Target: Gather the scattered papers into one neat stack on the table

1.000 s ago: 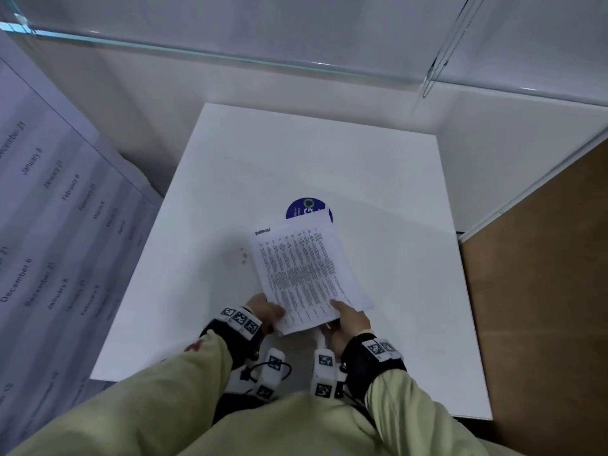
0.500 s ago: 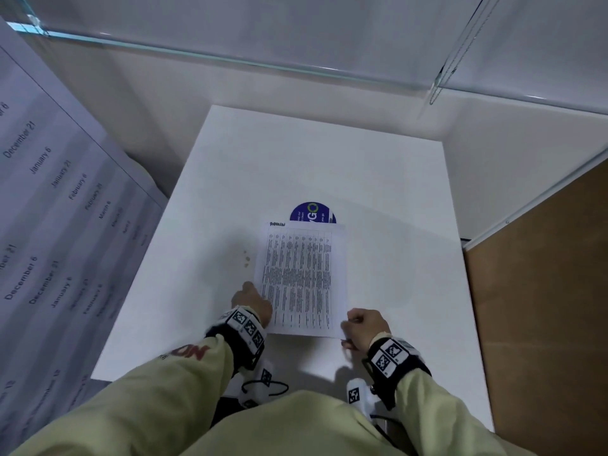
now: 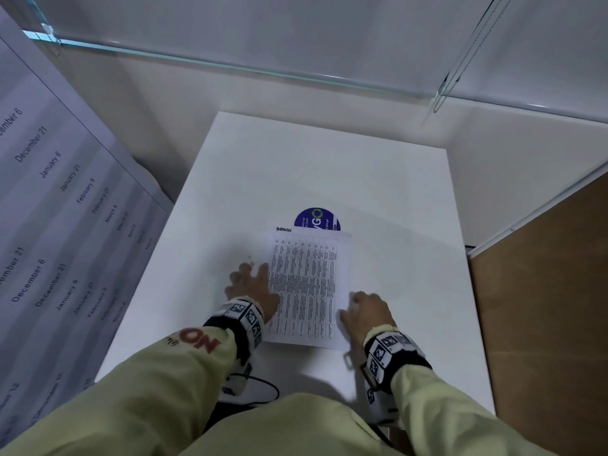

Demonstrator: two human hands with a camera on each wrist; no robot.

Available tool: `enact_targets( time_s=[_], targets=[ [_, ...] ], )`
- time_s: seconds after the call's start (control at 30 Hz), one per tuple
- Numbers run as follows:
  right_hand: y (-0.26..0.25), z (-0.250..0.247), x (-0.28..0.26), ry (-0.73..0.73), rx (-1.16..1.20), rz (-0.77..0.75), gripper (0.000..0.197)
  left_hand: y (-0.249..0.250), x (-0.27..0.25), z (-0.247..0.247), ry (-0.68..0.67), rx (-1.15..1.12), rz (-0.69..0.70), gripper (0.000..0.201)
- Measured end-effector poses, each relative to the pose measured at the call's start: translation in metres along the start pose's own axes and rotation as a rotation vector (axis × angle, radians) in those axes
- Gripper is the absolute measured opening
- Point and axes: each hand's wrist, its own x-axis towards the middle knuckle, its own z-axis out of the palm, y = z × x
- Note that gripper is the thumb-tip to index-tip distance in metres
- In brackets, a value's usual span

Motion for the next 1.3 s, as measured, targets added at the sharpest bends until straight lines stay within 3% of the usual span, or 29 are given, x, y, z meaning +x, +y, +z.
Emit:
enact_targets(
  time_s=[0.1, 0.17, 0.33, 0.47, 1.0, 1.07, 1.13, 1.17, 1.3],
  targets=[
    [-0.024, -0.004, 0.011, 0.002, -0.125, -0.252, 0.067, 0.011, 0.012, -0.002, 0.015, 0.178, 0.283, 0.080],
    [-0.040, -0.005, 0.025, 0.009, -0.255, -0.349, 0.082, 0.020, 0.023, -0.001, -0.074, 0.283, 0.394, 0.097],
    [-0.053, 0.005, 0.058, -0.179, -0.464, -0.375, 0.137, 0.027, 0.051, 0.007, -0.299, 0.504, 0.447, 0.153],
    [-0.044, 0.021, 0.072, -0.265, -0.538, -0.351, 0.158, 0.020, 0.059, 0.016, -0.329, 0.554, 0.441, 0.158],
    [-0.061, 0.025, 0.069, -0.311, -0.741, -0.287, 0.163, 0.024, 0.055, 0.012, -0.373, 0.554, 0.407, 0.159],
    [-0.068, 0.022, 0.067, -0.311, -0.729, -0.270, 0.160, 0.034, 0.047, 0.003, -0.373, 0.540, 0.367, 0.148],
    [-0.073, 0.020, 0.066, -0.287, -0.674, -0.259, 0.145, 0.042, 0.039, -0.002, -0.348, 0.487, 0.346, 0.118],
    [-0.074, 0.018, 0.066, -0.288, -0.653, -0.249, 0.139, 0.044, 0.036, -0.002, -0.336, 0.474, 0.340, 0.112],
    [-0.073, 0.008, 0.057, -0.237, -0.651, -0.254, 0.153, 0.037, 0.029, -0.002, -0.302, 0.519, 0.300, 0.157]
  ],
)
